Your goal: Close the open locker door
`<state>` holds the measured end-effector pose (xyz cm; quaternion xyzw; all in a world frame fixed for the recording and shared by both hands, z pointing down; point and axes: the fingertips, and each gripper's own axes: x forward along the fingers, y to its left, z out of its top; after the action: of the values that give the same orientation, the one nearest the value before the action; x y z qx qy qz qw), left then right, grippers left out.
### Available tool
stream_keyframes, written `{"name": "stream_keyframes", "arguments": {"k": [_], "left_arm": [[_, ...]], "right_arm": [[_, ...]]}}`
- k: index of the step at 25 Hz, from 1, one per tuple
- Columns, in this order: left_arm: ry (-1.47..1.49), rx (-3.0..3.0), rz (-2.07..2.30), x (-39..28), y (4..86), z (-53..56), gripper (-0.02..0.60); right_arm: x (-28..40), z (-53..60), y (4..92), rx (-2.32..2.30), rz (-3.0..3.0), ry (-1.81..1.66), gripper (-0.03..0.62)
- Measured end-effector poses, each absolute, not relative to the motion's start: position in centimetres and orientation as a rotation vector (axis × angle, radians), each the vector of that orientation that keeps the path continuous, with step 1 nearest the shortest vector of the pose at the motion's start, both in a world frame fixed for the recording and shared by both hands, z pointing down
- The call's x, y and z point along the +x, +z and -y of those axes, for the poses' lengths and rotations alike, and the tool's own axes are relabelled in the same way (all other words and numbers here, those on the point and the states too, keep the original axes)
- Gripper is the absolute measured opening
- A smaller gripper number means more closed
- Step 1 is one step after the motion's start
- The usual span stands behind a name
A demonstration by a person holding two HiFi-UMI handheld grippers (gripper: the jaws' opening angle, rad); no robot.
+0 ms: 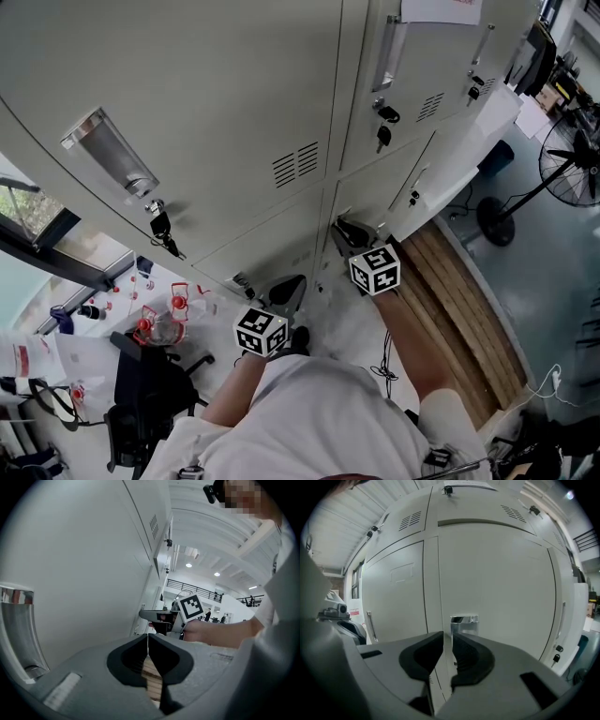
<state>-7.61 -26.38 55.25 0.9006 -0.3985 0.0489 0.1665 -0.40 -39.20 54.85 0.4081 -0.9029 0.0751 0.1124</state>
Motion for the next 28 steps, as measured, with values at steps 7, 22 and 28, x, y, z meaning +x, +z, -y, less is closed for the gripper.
{"name": "stream_keyframes", "arguments": {"k": [7,22,28], "left_arm": [[0.143,2.565,1.134,-7.9,55.2,26.5,0.015],[0.151,2.568,1.134,-7.4,55.2,26.4,0.015],[0.136,2.580,1.124,-5.3,54.8,25.4,0.015]], "right_arm": [[-0.8,39.7,54.9,1.190,2.641,0.200,0.063],[1.8,37.9,54.1,1.255,2.606,0.205,0.061],[6.2,33.8,52.9,1.336,2.582,0.213,0.037]]}}
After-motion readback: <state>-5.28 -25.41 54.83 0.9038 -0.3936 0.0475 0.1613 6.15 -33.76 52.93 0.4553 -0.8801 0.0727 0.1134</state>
